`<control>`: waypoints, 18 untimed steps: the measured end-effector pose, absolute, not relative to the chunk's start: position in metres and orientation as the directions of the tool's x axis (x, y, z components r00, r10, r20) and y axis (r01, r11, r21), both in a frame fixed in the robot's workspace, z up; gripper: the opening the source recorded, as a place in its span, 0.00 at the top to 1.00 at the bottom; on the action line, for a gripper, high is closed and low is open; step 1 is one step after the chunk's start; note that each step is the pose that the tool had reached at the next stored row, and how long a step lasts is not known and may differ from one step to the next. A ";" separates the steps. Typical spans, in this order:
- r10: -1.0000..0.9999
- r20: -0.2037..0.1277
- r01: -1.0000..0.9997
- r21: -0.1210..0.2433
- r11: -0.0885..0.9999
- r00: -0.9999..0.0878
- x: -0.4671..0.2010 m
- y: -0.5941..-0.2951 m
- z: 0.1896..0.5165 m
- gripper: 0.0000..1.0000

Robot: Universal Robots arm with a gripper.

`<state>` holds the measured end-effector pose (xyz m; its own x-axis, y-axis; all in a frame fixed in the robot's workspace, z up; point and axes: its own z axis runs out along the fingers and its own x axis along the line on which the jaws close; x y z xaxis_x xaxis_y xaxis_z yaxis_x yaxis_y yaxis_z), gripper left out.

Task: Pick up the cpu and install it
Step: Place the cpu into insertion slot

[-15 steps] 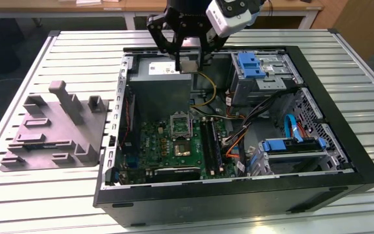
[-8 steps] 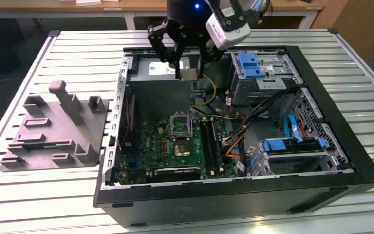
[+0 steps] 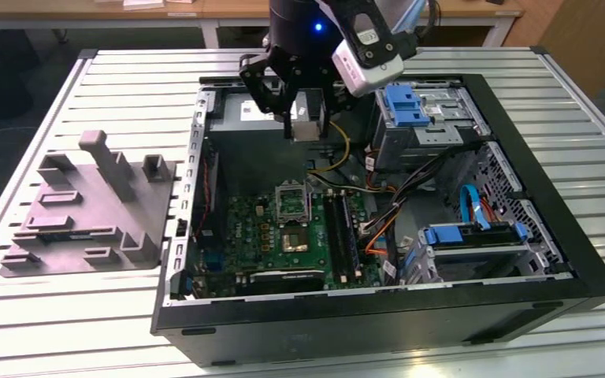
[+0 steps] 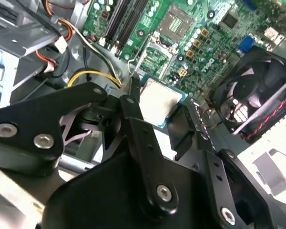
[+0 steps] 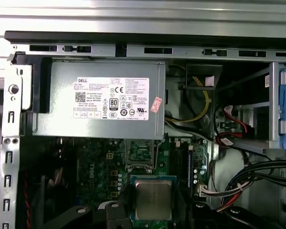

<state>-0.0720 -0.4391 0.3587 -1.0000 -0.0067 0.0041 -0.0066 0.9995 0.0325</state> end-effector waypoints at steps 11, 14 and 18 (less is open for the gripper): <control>-0.007 0.006 -0.007 0.032 0.999 -1.000 -0.075 -0.449 0.340 0.53; -0.007 0.006 -0.007 0.032 0.999 -1.000 -0.075 -0.458 0.334 0.53; 0.003 0.006 0.003 0.032 0.999 -1.000 -0.075 -0.466 0.327 0.53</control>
<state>-0.0749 -0.4656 0.3273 -1.0000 0.0030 0.0060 0.0032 0.9995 0.0317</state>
